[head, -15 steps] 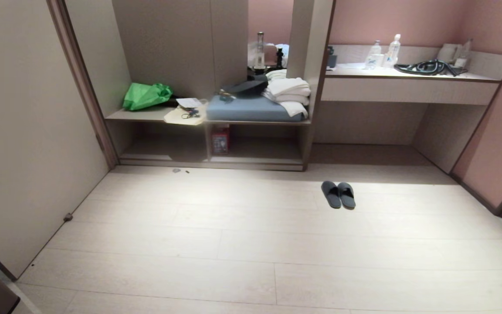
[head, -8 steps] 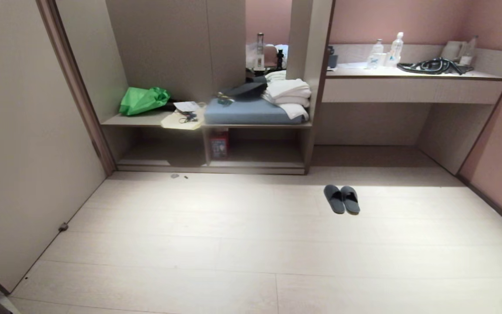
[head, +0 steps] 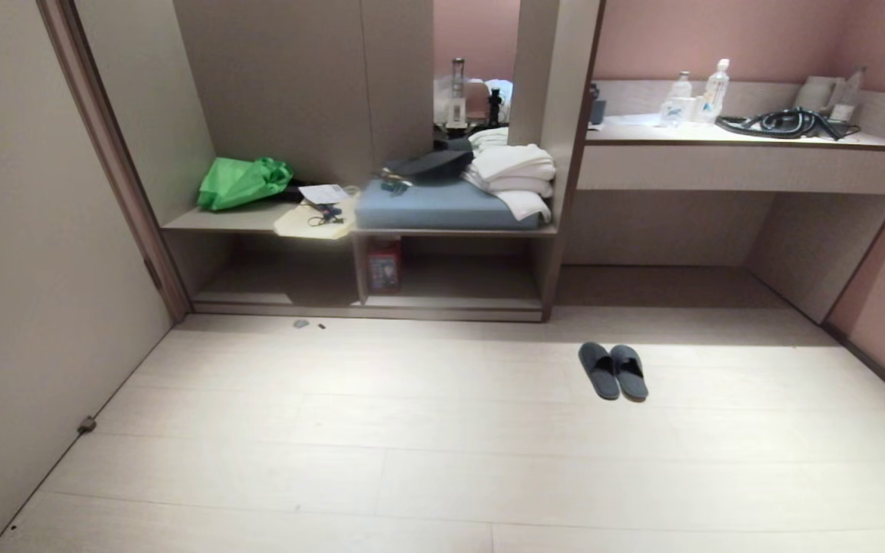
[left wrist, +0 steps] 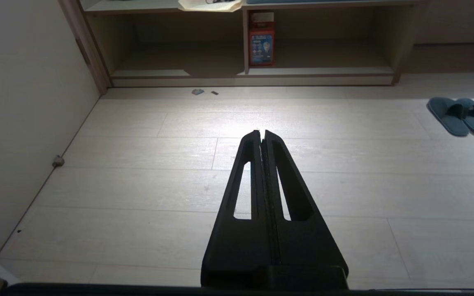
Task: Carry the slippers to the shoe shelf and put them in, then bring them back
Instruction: Pick up the slippers on the floor
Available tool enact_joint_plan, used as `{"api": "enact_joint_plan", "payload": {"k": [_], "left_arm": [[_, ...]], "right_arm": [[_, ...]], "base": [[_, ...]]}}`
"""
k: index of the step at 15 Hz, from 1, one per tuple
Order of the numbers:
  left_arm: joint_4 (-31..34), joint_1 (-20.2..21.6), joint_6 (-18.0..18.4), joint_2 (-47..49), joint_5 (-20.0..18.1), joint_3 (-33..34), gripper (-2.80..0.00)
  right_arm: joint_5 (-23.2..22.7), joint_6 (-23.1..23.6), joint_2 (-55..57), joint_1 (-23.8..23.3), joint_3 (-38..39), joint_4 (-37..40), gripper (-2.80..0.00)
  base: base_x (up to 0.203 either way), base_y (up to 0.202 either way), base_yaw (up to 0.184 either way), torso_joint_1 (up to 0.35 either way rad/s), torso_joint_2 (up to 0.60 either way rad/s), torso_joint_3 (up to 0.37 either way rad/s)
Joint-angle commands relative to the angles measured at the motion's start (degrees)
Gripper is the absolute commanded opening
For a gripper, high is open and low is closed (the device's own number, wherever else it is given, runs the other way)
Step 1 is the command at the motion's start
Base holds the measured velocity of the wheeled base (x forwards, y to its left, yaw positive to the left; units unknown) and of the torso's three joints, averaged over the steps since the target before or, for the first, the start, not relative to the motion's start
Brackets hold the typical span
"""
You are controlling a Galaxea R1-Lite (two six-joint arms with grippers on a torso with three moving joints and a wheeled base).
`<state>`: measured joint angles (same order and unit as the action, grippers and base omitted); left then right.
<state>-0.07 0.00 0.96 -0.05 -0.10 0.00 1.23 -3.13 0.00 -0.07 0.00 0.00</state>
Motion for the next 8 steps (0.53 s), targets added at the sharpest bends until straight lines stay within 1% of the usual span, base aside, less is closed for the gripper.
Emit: {"api": "enact_joint_plan", "payload": {"k": [1,8], "left_arm": [[-0.01,0.0,0.01,0.05,0.01,0.0,-2.8],[-0.01,0.0,0.09,0.05,0.01,0.0,-2.8]], "right_arm": [[0.0,-0.1,0.0,-0.01,0.0,0.0,-2.8],[0.0,-0.38,0.0,0.05,-0.06,0.0,-2.8]], "base": [[0.195,0.0,0.0,0.002,0.0,0.002],[0.196,0.0,0.0,0.002,0.0,0.001]]}}
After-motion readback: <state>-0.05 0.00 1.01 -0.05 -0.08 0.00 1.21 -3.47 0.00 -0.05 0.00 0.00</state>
